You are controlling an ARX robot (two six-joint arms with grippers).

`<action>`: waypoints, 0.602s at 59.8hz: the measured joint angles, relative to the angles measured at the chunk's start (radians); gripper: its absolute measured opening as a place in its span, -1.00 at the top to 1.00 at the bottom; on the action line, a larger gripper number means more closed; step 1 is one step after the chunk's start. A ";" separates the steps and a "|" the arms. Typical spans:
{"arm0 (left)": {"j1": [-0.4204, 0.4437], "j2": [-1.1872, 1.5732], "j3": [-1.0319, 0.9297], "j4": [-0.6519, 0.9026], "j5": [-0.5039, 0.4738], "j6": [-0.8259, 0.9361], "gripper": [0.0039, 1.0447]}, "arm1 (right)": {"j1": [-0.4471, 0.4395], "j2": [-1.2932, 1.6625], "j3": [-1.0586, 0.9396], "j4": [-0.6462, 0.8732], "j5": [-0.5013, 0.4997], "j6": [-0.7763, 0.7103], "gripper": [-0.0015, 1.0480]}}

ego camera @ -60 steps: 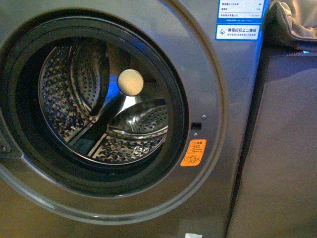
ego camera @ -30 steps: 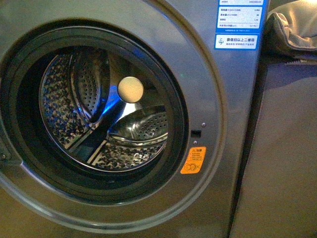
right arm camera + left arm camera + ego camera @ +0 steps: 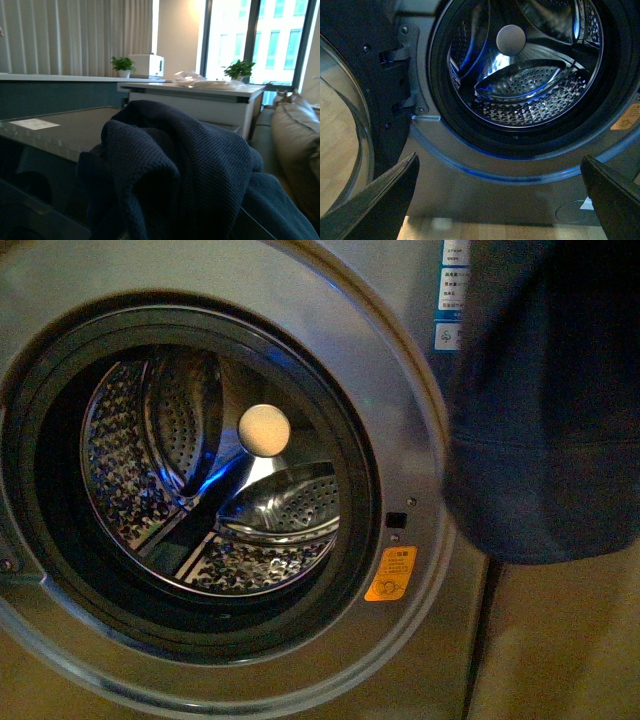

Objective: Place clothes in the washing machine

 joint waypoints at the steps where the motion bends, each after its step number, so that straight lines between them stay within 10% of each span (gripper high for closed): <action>1: 0.000 0.000 0.000 0.000 0.000 0.000 -0.88 | 0.030 0.008 0.021 -0.027 0.013 -0.010 0.78; 17: 0.000 0.000 0.000 0.000 0.000 0.000 -0.88 | 0.346 0.051 0.115 -0.187 0.102 -0.057 0.78; 36: 0.000 0.000 0.000 0.000 0.000 0.000 -0.88 | 0.383 0.047 0.115 -0.187 0.105 -0.058 0.78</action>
